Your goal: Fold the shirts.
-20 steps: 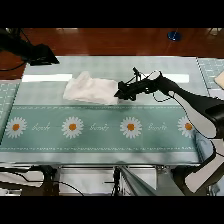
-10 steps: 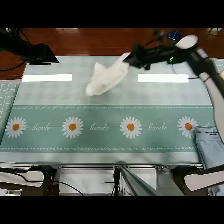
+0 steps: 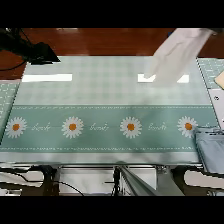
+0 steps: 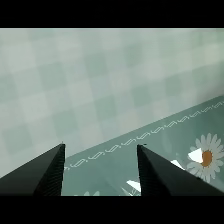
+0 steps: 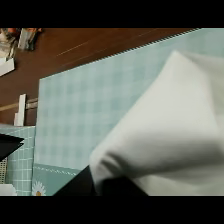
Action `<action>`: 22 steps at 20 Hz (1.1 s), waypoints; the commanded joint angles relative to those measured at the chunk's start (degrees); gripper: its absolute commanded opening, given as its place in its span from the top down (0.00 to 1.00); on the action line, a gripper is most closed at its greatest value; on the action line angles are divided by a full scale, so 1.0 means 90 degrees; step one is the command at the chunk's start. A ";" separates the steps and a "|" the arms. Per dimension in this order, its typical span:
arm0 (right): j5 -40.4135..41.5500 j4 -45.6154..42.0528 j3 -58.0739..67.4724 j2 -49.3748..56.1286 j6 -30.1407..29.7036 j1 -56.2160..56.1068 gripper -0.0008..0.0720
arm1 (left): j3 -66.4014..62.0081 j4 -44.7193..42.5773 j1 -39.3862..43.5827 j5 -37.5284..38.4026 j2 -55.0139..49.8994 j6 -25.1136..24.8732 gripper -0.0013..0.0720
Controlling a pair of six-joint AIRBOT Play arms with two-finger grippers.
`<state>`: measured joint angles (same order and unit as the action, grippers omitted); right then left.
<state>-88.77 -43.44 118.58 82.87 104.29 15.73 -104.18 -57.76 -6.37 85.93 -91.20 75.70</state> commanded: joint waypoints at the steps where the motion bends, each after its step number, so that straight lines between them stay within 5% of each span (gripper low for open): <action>1: -0.1139 -0.0039 0.0121 -0.0389 0.0270 0.1236 0.97 | -0.0002 0.0046 -0.0002 0.0027 0.0002 0.0005 0.23; 4: -0.1945 0.0000 0.0100 -0.0527 0.0352 0.2307 0.97 | -0.0002 0.0046 -0.0002 0.0027 0.0002 0.0007 0.23; 13: -0.1945 0.0415 -0.0087 -0.0969 0.0891 0.4248 0.97 | -0.0002 0.0046 -0.0022 -0.0007 0.0010 0.0005 0.23; 22: -0.1948 -0.2414 -0.3031 -0.2329 -0.0427 0.4835 0.97 | -0.0005 0.0046 -0.0376 -0.0046 0.0007 0.0002 0.23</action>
<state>-105.95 -56.62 99.70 65.36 105.69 56.55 -104.18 -57.34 -8.80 85.62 -91.13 75.70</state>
